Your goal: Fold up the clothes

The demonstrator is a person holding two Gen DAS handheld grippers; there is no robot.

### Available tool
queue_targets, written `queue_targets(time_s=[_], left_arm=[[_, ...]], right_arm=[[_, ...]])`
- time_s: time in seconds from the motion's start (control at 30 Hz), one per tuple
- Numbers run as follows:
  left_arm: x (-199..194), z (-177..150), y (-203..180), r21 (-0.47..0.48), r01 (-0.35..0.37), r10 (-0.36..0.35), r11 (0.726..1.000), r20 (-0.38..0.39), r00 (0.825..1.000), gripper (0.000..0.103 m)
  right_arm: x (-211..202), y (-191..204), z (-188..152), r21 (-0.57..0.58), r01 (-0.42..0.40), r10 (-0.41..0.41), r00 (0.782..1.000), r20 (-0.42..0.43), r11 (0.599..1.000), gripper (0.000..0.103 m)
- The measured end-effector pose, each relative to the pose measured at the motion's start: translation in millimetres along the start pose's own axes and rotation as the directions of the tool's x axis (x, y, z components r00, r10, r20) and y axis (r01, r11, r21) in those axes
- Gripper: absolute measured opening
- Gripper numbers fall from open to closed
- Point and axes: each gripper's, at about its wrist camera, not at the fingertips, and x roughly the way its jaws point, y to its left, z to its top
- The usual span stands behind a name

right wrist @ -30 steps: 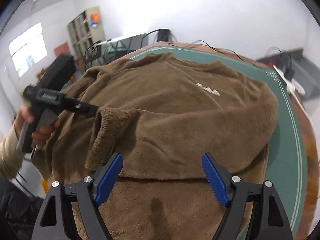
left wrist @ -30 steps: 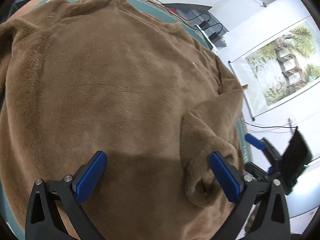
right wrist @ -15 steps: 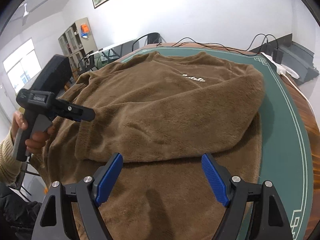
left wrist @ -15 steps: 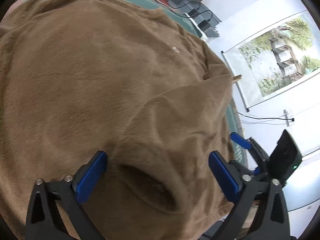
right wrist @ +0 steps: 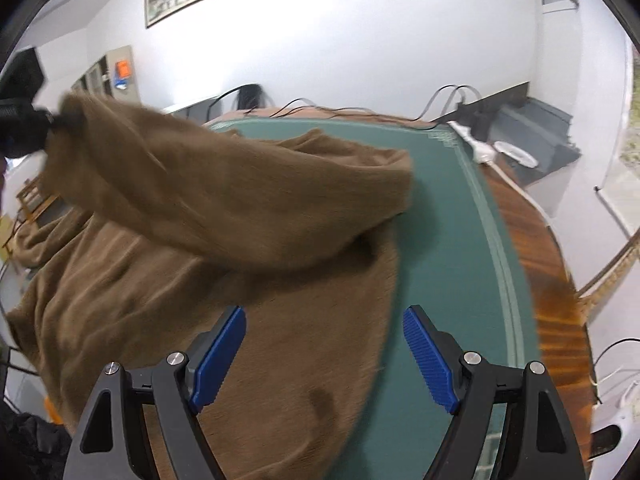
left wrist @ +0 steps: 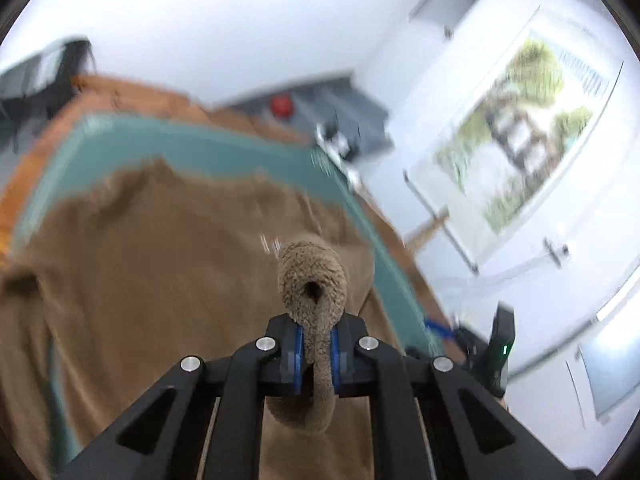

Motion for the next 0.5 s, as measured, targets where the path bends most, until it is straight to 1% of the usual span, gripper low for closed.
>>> queue_targets(time_s=[0.07,0.1,0.2,0.33,0.43,0.5], left_arm=[[-5.3,12.8,13.6,-0.026,-0.029,0.03,0.999,0.037,0.999,0.012],[-5.2,19.3,25.5,-0.053,-0.048,0.05,0.997,0.047,0.998,0.012],[2.5,26.8,55.8,-0.108,-0.097,0.102,0.989,0.038,0.994,0.012],[28.5,24.2,83.3,-0.157,-0.138,0.138,0.978,-0.011,0.99,0.012],[51.9,18.3,101.4,-0.169,-0.184,0.176,0.968,-0.062,0.983,0.012],[61.4,11.9,110.6,-0.172,-0.217,0.205,0.961,-0.086,0.975,0.012]], right_arm=[[0.8,-9.0,6.8,0.011,0.02,-0.02,1.0,0.008,1.0,0.083],[2.3,-13.5,11.1,0.018,0.031,-0.031,0.999,0.013,0.999,0.083],[10.3,-21.1,23.1,0.03,0.059,-0.059,0.998,0.014,0.998,0.083],[28.4,-20.2,41.8,-0.003,0.082,-0.082,0.997,-0.008,0.997,0.083],[48.3,-15.3,61.6,-0.045,0.104,-0.106,0.994,-0.035,0.994,0.083],[63.3,-11.3,79.1,-0.057,0.103,-0.105,0.993,-0.046,0.993,0.083]])
